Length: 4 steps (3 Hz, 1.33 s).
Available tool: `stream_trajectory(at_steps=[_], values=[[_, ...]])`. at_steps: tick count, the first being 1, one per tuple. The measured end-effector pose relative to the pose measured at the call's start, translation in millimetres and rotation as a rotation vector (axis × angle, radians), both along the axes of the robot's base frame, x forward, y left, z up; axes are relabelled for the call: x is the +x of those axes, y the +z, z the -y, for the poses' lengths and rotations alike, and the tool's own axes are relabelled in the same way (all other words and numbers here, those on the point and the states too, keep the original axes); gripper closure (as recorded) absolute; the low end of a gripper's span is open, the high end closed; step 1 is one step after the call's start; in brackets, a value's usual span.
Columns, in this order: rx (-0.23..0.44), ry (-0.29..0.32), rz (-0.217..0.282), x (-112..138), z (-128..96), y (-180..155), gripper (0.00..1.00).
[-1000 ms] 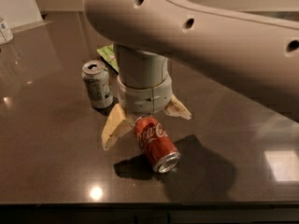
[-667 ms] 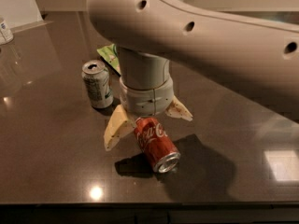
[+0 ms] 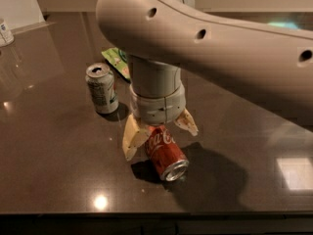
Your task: Pick coke can
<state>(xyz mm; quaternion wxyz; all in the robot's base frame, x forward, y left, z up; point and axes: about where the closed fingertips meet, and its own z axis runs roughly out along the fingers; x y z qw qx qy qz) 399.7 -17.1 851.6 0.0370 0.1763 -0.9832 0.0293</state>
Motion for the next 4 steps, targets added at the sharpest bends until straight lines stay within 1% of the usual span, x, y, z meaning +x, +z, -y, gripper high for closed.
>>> stream_trajectory(at_steps=[2, 3, 4], values=[[-0.011, 0.005, -0.005, -4.0, 0.2, -3.4, 0.65], [0.006, 0.004, 0.01, -3.5, 1.7, 3.0, 0.88], [0.034, 0.021, 0.059, 5.5, 13.1, 27.0, 1.0]])
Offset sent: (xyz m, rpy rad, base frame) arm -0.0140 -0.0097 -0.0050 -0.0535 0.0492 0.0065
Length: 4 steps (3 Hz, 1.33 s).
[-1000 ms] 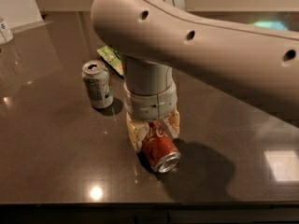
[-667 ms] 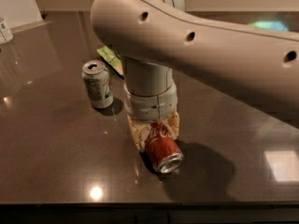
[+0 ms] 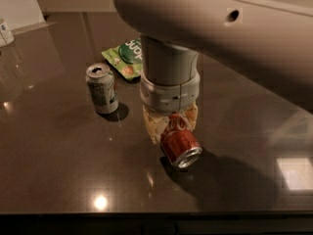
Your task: Pick coke can
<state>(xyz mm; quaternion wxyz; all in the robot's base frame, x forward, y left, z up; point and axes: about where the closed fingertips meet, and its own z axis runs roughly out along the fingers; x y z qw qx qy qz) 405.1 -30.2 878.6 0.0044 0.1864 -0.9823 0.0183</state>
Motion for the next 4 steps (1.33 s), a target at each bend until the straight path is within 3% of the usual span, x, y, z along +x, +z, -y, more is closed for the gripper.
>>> stream_trajectory(at_steps=[3, 4], values=[[0.123, 0.182, 0.154, 36.7, 23.5, 98.8, 1.0], [0.142, 0.186, 0.188, 41.9, 17.6, 103.8, 1.0]])
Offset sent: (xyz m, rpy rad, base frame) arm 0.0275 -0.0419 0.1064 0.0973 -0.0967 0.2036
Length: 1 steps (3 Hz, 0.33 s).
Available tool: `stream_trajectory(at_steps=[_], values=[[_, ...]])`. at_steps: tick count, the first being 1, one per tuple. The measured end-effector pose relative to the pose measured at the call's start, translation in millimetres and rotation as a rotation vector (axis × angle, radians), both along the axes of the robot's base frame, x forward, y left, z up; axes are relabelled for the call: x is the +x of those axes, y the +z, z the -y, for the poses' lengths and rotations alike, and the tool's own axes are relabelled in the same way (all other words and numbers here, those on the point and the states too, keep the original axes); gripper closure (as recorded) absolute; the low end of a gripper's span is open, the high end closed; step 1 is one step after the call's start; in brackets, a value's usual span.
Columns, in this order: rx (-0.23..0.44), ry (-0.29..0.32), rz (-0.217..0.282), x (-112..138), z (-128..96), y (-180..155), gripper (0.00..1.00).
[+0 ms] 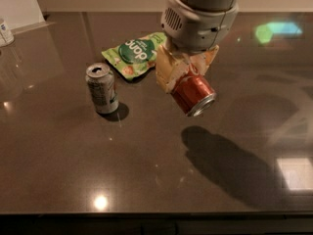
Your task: Pick coke can
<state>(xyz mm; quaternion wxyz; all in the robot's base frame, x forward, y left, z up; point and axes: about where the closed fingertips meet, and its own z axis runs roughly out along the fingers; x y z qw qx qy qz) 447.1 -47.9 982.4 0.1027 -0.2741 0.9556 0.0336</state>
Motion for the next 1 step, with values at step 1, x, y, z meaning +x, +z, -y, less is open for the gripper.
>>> stream_trajectory(at_steps=[1], values=[[0.002, 0.0, 0.003, 0.5, -0.6, 0.0, 1.0]])
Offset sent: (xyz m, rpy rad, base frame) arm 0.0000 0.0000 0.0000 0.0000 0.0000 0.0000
